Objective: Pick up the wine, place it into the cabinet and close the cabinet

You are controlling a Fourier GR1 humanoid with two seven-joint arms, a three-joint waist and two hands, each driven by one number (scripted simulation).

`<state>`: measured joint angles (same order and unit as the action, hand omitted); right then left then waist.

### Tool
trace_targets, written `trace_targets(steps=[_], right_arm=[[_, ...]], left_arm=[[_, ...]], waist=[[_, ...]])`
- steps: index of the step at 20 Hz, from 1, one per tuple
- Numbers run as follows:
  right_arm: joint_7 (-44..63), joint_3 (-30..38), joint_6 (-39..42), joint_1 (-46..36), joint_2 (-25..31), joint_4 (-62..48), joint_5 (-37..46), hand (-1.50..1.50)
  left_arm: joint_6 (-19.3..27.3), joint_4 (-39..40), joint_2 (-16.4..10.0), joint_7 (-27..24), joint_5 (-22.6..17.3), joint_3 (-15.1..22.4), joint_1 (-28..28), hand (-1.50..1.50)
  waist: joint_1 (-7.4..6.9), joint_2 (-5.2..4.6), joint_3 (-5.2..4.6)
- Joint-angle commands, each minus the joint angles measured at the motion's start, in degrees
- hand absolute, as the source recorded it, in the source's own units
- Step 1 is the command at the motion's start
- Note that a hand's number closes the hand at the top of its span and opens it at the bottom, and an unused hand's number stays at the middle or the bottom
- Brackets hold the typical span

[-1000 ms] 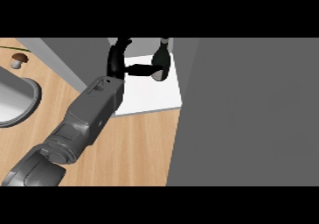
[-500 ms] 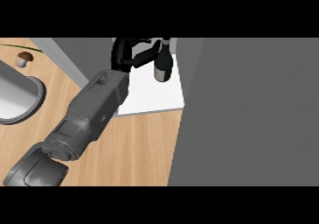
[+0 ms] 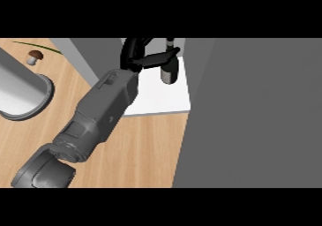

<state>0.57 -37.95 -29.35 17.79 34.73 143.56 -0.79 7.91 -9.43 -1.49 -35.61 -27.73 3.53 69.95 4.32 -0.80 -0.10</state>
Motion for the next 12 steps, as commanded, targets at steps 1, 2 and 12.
trace_targets(steps=[1,2,12], right_arm=[[5.4,1.5,-0.2,2.6,2.1,12.5,-2.6,-1.5],[6.6,1.8,-1.1,2.6,1.8,11.5,-1.7,-1.5],[4.7,2.9,-1.1,5.5,3.6,12.1,-1.3,-1.5]], left_arm=[[-1.7,0.0,0.5,1.7,-0.3,-0.7,1.2,-1.5],[-2.3,-1.1,1.4,1.2,-0.2,-0.1,-0.5,-1.5],[-5.0,-10.0,1.5,2.6,-3.9,3.8,-7.1,-1.5]], waist=[[-0.82,0.15,0.03],[-1.77,0.5,0.03],[-2.38,1.38,0.08]])
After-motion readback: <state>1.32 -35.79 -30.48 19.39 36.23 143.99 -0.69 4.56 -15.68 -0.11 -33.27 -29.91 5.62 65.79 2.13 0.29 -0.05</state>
